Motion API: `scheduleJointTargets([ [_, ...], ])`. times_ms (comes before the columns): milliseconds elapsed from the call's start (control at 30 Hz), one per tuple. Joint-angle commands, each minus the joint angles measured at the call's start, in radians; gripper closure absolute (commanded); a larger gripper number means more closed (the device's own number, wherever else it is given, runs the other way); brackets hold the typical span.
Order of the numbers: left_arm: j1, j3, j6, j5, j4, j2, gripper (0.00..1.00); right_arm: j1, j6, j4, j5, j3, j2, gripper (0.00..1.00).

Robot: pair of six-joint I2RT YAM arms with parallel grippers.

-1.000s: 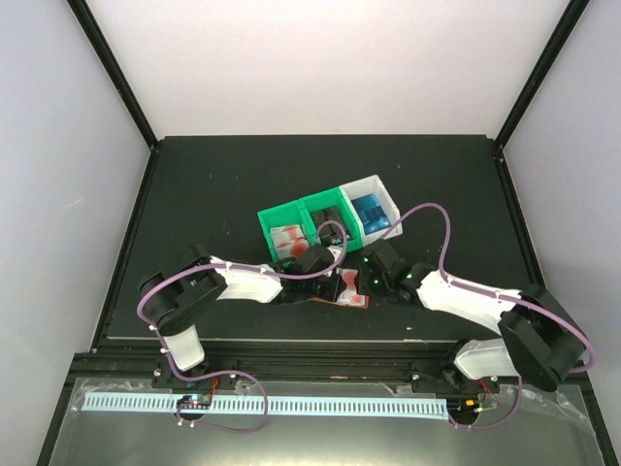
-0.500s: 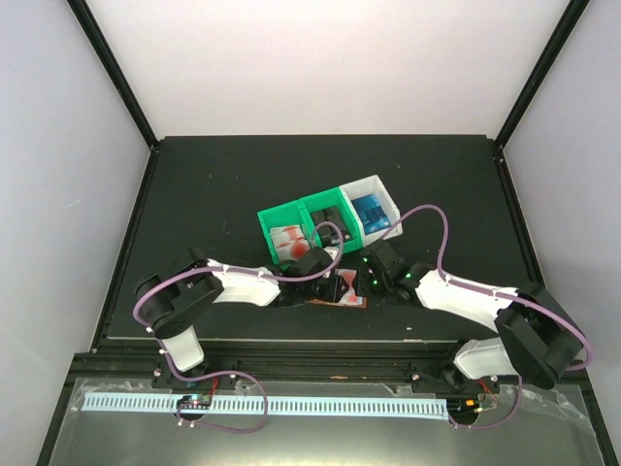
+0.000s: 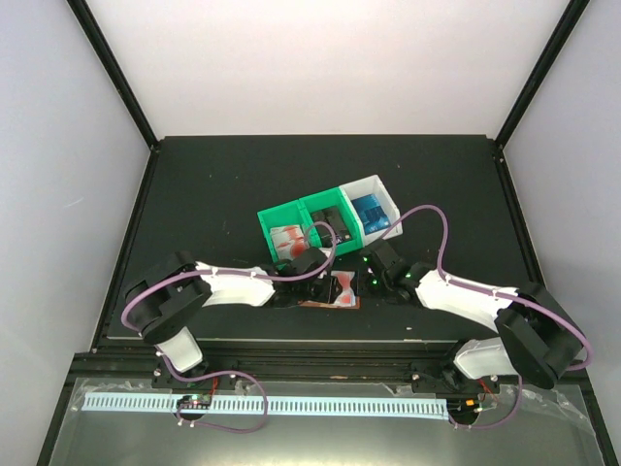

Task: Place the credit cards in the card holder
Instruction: Insert the credit card into the card holder.

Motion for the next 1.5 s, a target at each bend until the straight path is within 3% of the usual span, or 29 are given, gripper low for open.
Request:
scheduleJointTargets([
  [0, -0.003, 0.009, -0.049, -0.023, -0.118, -0.052, 0.57, -0.006, 0.0, 0.017, -0.019, -0.001, -0.005, 0.63],
  [167, -0.004, 0.037, -0.081, -0.04, -0.186, -0.064, 0.61, -0.006, -0.004, 0.02, -0.029, -0.001, 0.0, 0.64],
  [400, -0.004, 0.042, -0.079, -0.033, -0.19, -0.028, 0.84, -0.007, -0.008, 0.023, -0.033, -0.002, 0.004, 0.64],
  [667, -0.004, 0.04, -0.077, -0.028, -0.197, 0.006, 0.95, -0.006, -0.017, 0.053, -0.075, -0.001, 0.012, 0.65],
  [867, -0.004, 0.039, -0.077, -0.024, -0.195, 0.025, 0.95, -0.007, -0.026, 0.08, -0.12, 0.001, 0.017, 0.7],
  [1233, -0.004, 0.036, -0.077, -0.022, -0.191, 0.03, 0.93, -0.007, -0.036, 0.161, -0.24, 0.003, 0.091, 0.7],
  [1333, -0.004, 0.032, -0.077, -0.024, -0.197, 0.014, 0.88, -0.006, -0.034, 0.187, -0.266, 0.005, 0.099, 0.7],
  [1467, -0.003, 0.023, -0.08, -0.035, -0.216, -0.054, 0.73, -0.007, -0.04, 0.181, -0.264, 0.016, 0.097, 0.7],
])
